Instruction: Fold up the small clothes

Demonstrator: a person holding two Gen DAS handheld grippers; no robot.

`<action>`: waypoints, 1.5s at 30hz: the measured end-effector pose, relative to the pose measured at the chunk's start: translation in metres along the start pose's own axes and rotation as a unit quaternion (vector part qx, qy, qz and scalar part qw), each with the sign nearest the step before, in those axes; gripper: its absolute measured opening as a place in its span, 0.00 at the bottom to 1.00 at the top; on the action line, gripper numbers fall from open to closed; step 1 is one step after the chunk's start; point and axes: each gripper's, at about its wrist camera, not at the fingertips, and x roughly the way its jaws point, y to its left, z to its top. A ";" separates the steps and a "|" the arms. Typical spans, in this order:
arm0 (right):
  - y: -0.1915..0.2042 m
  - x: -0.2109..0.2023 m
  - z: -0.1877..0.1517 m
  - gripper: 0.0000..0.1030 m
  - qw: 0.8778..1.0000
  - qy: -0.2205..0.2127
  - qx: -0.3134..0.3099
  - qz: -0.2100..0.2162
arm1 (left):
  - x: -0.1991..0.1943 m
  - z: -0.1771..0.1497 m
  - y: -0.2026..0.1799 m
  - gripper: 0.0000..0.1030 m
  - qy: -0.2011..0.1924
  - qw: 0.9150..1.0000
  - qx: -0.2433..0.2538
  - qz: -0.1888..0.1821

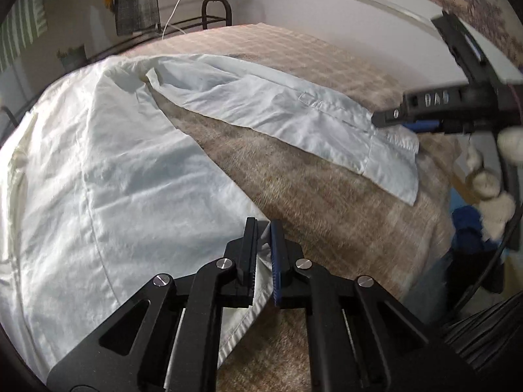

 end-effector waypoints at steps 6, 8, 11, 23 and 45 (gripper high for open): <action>0.006 -0.010 0.005 0.03 0.999 -0.003 0.001 0.032 | -0.023 0.006 0.005 0.03 -0.039 0.995 -0.049 -0.075; 0.000 -0.031 0.010 0.03 0.997 -0.034 0.025 0.063 | -0.019 0.004 0.004 0.03 -0.034 0.996 -0.030 -0.078; -0.010 -0.060 0.015 0.02 0.989 -0.081 0.066 0.108 | -0.008 -0.003 0.009 0.03 -0.012 0.996 -0.030 -0.082; 0.030 -0.057 0.019 0.02 0.994 -0.066 0.027 0.079 | -0.079 -0.004 0.067 0.08 -0.015 0.994 -0.048 -0.093; 0.293 -0.031 -0.144 0.05 0.876 0.012 -0.465 0.125 | -0.129 -0.064 0.211 0.08 -0.045 0.980 -0.194 -0.026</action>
